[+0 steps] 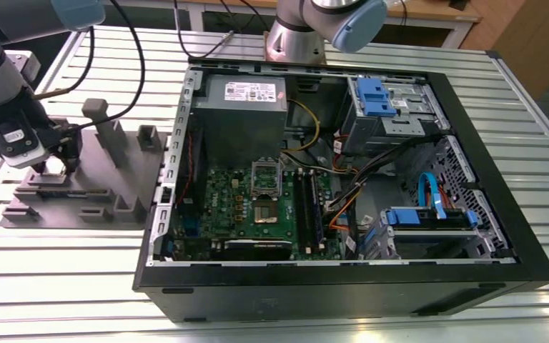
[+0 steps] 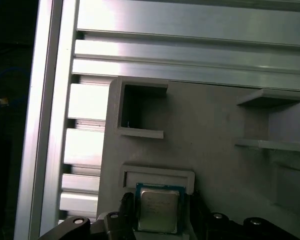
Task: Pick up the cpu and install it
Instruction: 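Pick up the cpu and move it towards the insertion slot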
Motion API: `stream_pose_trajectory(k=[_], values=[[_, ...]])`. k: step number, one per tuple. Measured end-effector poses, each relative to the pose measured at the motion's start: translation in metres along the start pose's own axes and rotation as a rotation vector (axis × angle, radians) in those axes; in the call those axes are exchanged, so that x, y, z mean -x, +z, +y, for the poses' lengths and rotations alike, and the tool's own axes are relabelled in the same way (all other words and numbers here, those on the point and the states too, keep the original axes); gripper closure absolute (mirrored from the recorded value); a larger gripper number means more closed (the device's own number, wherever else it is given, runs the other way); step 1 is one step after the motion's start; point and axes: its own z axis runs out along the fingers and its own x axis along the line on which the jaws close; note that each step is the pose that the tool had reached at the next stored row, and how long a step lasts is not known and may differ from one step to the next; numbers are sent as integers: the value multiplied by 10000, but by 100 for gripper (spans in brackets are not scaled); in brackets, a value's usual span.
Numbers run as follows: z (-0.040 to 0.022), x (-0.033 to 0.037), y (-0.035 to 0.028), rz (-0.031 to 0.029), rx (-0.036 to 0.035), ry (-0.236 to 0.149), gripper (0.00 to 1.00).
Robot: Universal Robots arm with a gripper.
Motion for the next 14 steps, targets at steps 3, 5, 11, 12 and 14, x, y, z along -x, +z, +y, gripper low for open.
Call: stream_pose_trajectory(k=[3, 5, 11, 12, 14], values=[[-1, 0, 1, 0, -8, 0, 44], [-4, -1, 1, 0, -18, 1, 44], [-14, -4, 0, 1, -20, 4, 44], [-17, -6, 0, -1, -19, 20, 44], [-17, -10, -1, -1, -19, 59, 44]])
